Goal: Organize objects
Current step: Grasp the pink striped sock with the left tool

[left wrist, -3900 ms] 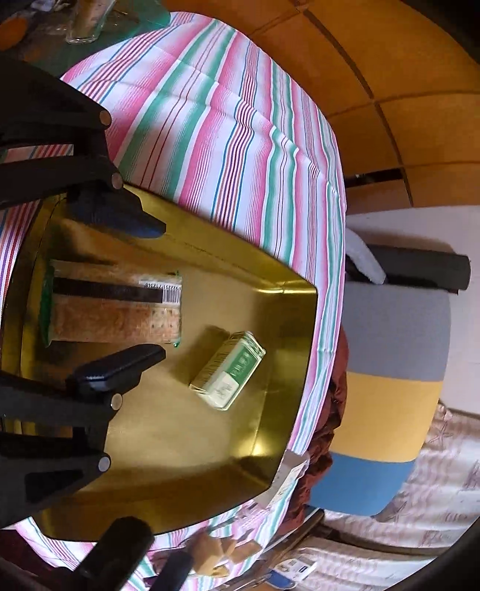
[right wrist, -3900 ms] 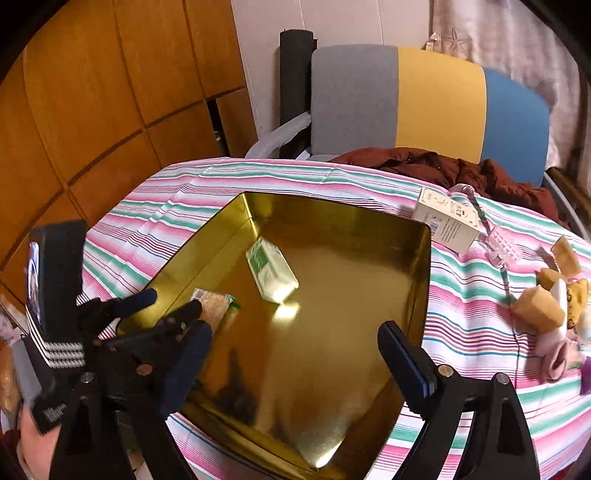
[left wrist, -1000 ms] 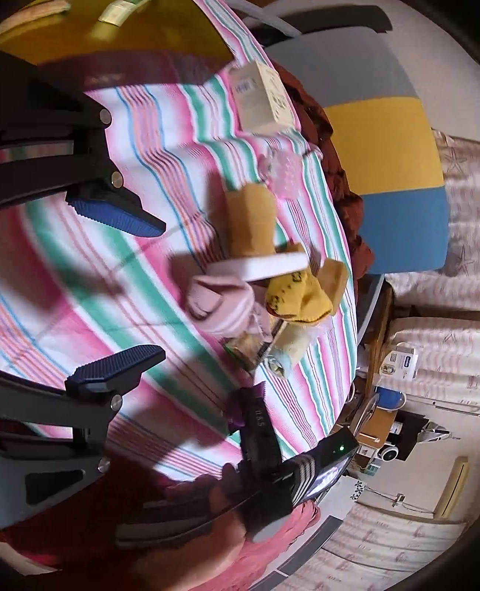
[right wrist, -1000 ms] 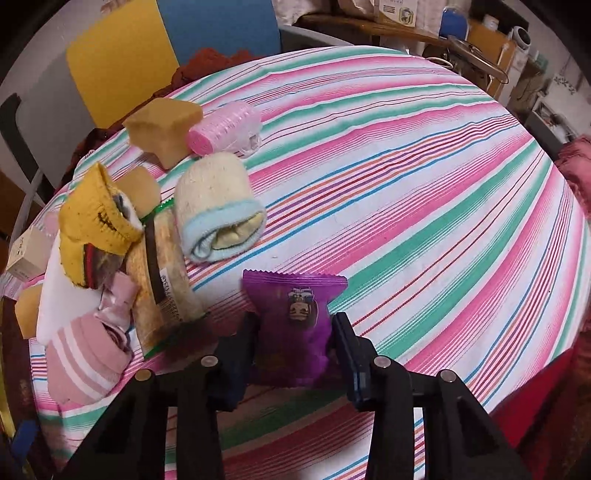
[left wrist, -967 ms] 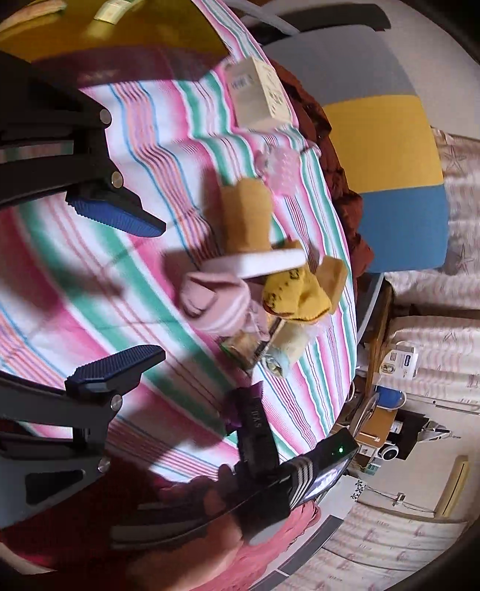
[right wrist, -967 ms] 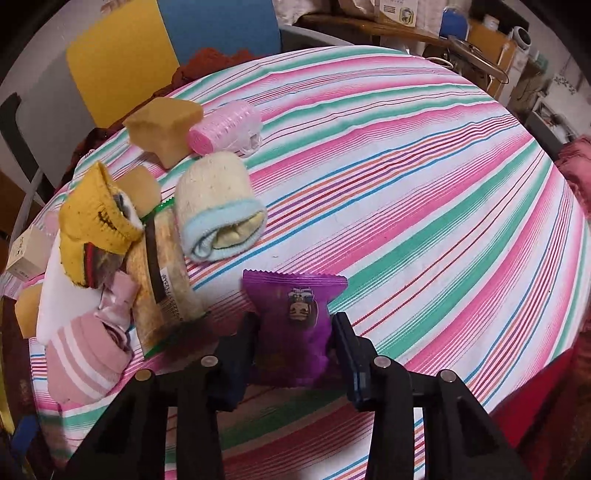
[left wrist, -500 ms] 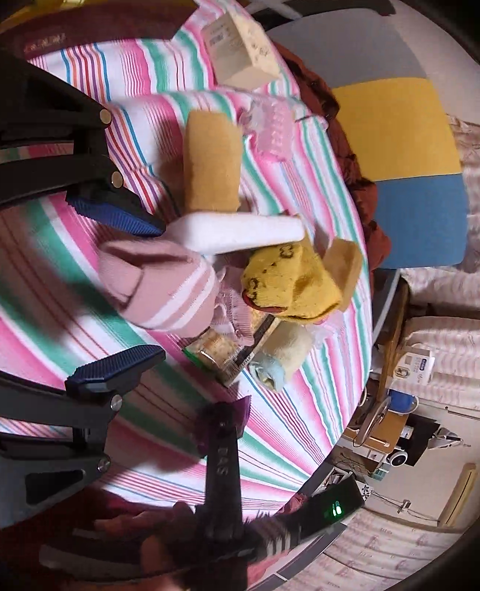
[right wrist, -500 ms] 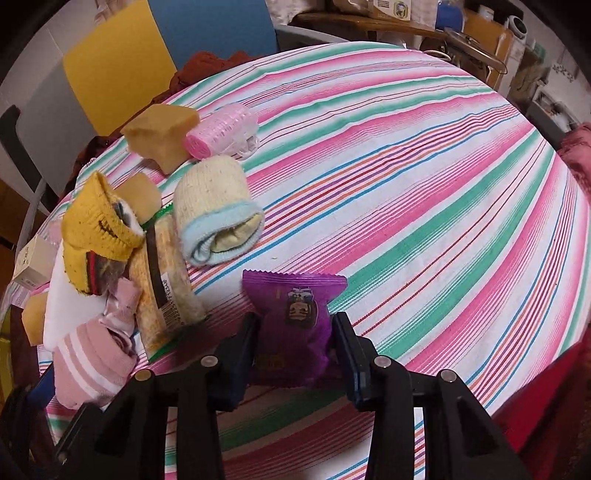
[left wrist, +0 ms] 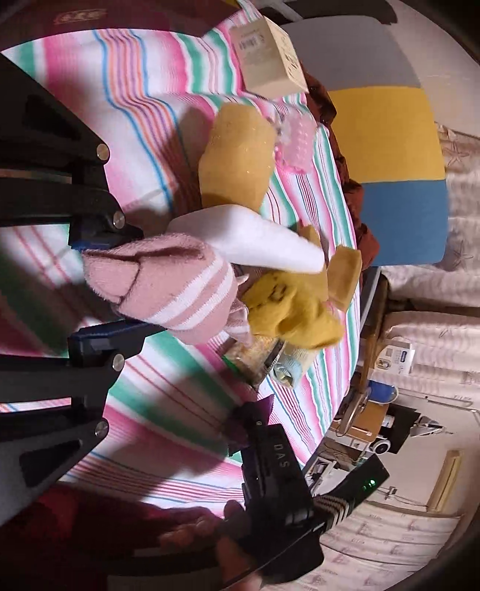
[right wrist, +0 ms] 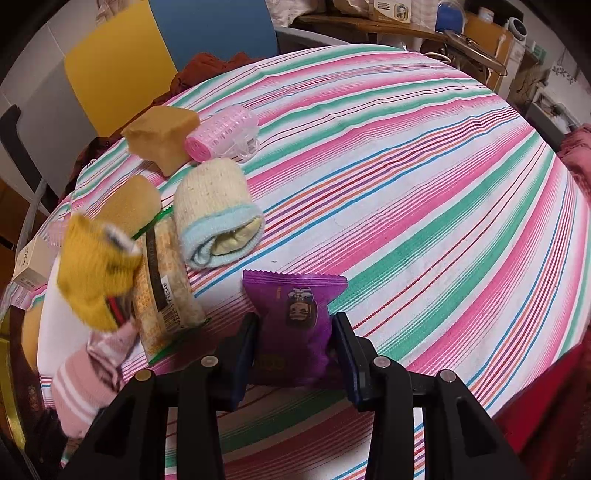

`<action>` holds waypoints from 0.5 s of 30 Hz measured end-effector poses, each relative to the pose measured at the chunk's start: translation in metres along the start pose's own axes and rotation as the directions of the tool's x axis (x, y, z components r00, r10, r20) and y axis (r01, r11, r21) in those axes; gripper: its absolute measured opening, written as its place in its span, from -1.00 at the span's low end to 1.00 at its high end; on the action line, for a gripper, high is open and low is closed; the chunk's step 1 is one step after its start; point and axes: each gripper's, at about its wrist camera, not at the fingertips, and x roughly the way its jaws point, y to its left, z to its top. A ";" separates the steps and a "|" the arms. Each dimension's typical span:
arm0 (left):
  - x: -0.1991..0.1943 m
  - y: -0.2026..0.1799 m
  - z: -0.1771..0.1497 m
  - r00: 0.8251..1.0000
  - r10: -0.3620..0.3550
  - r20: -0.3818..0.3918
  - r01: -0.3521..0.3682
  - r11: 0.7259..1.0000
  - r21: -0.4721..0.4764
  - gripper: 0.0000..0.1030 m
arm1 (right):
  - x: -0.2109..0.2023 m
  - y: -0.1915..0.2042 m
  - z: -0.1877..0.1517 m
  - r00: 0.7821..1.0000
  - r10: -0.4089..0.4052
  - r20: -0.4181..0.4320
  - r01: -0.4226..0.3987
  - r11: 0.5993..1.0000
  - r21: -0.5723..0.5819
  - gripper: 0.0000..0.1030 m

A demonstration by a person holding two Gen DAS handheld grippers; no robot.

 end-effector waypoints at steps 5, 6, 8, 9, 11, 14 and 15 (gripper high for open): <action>-0.021 0.006 -0.014 1.000 -0.024 0.017 0.024 0.999 -0.022 -0.51 | 0.000 -0.003 0.004 1.000 0.006 0.023 -0.007 0.999 0.038 -0.20; -0.025 0.011 -0.014 0.998 -0.054 0.017 0.055 0.997 -0.058 -0.52 | -0.001 -0.003 0.004 1.000 0.006 0.030 -0.007 0.999 0.040 -0.20; -0.035 0.019 -0.014 0.995 -0.098 0.034 0.101 0.988 -0.117 -0.52 | -0.005 -0.003 0.005 0.999 0.005 0.050 -0.007 0.999 0.042 -0.20; -0.041 0.022 -0.014 0.994 -0.104 0.044 0.109 0.985 -0.133 -0.52 | -0.006 -0.003 0.005 0.998 0.005 0.059 -0.008 0.999 0.041 -0.20; -0.052 0.027 -0.015 0.992 -0.108 0.063 0.116 0.983 -0.143 -0.52 | -0.010 -0.001 0.005 0.997 0.003 0.079 -0.006 0.999 0.034 -0.20; -0.069 0.033 -0.017 0.988 -0.120 0.095 0.135 0.977 -0.167 -0.52 | -0.014 0.003 0.005 0.995 0.007 0.099 -0.009 1.000 0.021 -0.20; -0.077 0.038 -0.019 0.986 -0.127 0.111 0.146 0.972 -0.184 -0.52 | -0.015 0.004 0.005 0.995 0.009 0.103 -0.011 1.000 0.017 -0.20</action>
